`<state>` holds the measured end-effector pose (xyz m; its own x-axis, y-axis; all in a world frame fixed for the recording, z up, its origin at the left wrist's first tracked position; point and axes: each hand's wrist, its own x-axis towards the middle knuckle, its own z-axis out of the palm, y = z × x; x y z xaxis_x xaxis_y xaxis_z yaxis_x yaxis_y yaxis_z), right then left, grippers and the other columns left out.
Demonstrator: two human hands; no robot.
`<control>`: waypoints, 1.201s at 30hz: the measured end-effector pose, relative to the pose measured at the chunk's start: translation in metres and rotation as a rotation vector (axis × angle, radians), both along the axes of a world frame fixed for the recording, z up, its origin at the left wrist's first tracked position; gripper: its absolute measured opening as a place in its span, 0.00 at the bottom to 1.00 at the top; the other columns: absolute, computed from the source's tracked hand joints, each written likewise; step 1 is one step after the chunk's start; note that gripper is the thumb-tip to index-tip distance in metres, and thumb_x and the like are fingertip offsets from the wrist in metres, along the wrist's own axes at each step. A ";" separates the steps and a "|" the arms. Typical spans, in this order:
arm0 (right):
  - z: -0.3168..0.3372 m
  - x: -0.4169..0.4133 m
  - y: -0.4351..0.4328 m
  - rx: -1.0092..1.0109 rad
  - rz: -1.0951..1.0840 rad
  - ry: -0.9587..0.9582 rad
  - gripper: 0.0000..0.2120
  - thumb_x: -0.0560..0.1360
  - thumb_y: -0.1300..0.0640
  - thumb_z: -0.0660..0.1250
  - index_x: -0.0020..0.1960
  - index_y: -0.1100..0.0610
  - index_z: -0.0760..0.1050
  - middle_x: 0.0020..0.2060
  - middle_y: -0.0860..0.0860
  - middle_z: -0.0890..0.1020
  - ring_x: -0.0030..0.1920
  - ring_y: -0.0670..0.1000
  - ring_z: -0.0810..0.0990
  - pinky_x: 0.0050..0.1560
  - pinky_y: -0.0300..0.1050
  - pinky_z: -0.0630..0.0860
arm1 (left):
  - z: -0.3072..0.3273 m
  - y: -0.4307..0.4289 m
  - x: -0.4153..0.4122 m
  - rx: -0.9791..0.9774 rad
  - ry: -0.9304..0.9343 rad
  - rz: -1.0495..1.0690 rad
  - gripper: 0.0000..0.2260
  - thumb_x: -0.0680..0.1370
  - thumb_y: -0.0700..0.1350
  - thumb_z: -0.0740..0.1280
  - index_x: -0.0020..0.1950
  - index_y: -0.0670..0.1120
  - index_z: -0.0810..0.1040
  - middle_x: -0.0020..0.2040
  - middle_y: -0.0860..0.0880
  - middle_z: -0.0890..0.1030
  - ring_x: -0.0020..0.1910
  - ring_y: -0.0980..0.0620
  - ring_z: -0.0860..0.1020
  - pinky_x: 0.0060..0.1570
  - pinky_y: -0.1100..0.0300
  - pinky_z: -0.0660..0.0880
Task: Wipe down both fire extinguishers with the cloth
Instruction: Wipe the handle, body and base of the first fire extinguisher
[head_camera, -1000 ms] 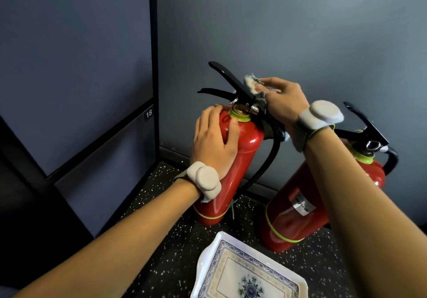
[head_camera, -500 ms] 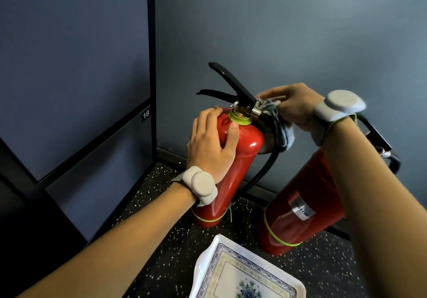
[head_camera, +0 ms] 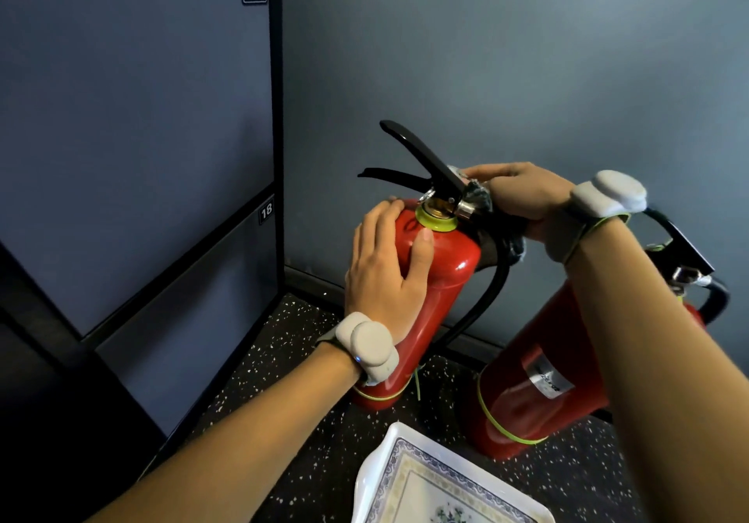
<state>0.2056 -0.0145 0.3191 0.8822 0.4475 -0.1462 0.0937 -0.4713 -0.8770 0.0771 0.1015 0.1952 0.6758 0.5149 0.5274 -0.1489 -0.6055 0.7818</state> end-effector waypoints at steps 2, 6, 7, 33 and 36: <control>-0.001 0.005 0.012 0.014 0.040 0.002 0.11 0.81 0.64 0.67 0.60 0.57 0.85 0.54 0.56 0.88 0.57 0.57 0.87 0.59 0.53 0.84 | -0.001 0.000 0.001 -0.016 -0.013 0.004 0.27 0.81 0.63 0.53 0.76 0.50 0.68 0.74 0.54 0.69 0.74 0.55 0.67 0.68 0.59 0.68; 0.001 0.018 0.031 0.001 0.189 0.096 0.12 0.83 0.63 0.65 0.61 0.57 0.84 0.57 0.56 0.87 0.61 0.56 0.86 0.60 0.52 0.83 | -0.004 0.001 0.002 -0.024 -0.017 -0.020 0.26 0.81 0.62 0.53 0.76 0.51 0.67 0.74 0.55 0.68 0.73 0.56 0.67 0.69 0.58 0.68; 0.002 0.019 0.034 -0.007 0.221 0.099 0.11 0.83 0.62 0.65 0.61 0.57 0.84 0.58 0.58 0.87 0.62 0.58 0.85 0.63 0.54 0.81 | -0.004 0.001 0.001 -0.026 -0.023 -0.020 0.26 0.81 0.63 0.53 0.76 0.51 0.67 0.74 0.55 0.68 0.73 0.56 0.67 0.69 0.58 0.68; 0.024 -0.036 0.007 0.372 -0.287 -0.244 0.10 0.82 0.54 0.69 0.47 0.58 0.84 0.45 0.57 0.84 0.45 0.53 0.82 0.57 0.57 0.83 | -0.001 0.003 -0.002 -0.059 -0.023 -0.040 0.27 0.80 0.64 0.56 0.74 0.51 0.70 0.74 0.57 0.70 0.73 0.58 0.66 0.65 0.73 0.60; 0.030 -0.049 0.041 0.230 -0.217 -0.452 0.09 0.82 0.51 0.69 0.52 0.55 0.85 0.44 0.51 0.86 0.45 0.46 0.81 0.57 0.49 0.82 | -0.003 0.000 0.001 -0.060 -0.028 -0.015 0.27 0.80 0.63 0.56 0.74 0.50 0.71 0.74 0.54 0.71 0.73 0.55 0.67 0.68 0.69 0.62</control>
